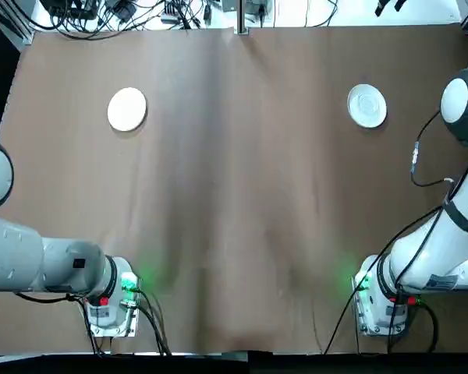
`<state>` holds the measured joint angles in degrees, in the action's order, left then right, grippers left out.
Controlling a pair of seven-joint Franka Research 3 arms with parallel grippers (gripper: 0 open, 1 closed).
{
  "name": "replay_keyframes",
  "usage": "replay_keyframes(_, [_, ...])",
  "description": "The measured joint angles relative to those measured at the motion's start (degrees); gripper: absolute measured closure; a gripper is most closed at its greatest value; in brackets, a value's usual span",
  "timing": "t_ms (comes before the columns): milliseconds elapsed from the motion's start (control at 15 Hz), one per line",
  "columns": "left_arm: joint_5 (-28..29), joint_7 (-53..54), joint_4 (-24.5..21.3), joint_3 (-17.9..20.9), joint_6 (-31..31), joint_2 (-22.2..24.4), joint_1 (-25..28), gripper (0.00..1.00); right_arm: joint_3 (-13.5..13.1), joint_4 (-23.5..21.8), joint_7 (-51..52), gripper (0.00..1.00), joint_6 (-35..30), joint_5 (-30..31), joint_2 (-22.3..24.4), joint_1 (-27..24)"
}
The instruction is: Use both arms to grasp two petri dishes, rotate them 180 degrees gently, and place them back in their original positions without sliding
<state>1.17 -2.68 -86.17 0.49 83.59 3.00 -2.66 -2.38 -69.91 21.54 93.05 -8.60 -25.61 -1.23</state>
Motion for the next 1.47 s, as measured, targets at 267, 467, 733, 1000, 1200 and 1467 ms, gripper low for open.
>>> replay_keyframes(267, [0.0,-2.2,-1.5,0.0,0.5,-0.5,0.2,0.0,-0.5,0.0,-15.5,0.0,-0.8,0.5,2.9,0.2])
replay_keyframes(467, [0.0,-2.3,-2.5,-0.2,1.2,-1.0,0.2,0.0,-0.9,0.0,-21.4,0.0,-4.7,0.6,6.6,-0.1])
replay_keyframes(733, [0.0,-2.5,-2.7,-0.3,5.7,-1.0,0.3,0.0,-1.0,-4.3,-22.7,0.0,-4.4,1.5,12.1,-0.7])
replay_keyframes(1000, [0.0,-2.5,-2.7,-0.3,6.3,-1.0,0.4,0.0,-1.0,-11.7,-22.8,0.0,-0.5,2.3,16.5,-1.1])
replay_keyframes(1200, [0.0,-1.7,-2.9,-0.4,6.3,-1.0,0.4,0.0,-0.6,-13.3,-22.8,0.0,-0.4,6.7,17.4,-1.0])
replay_keyframes(1467, [0.0,-1.6,-3.6,-0.7,6.2,-1.0,0.3,0.0,0.5,-13.9,-22.3,0.0,-0.4,8.8,17.6,-0.8])
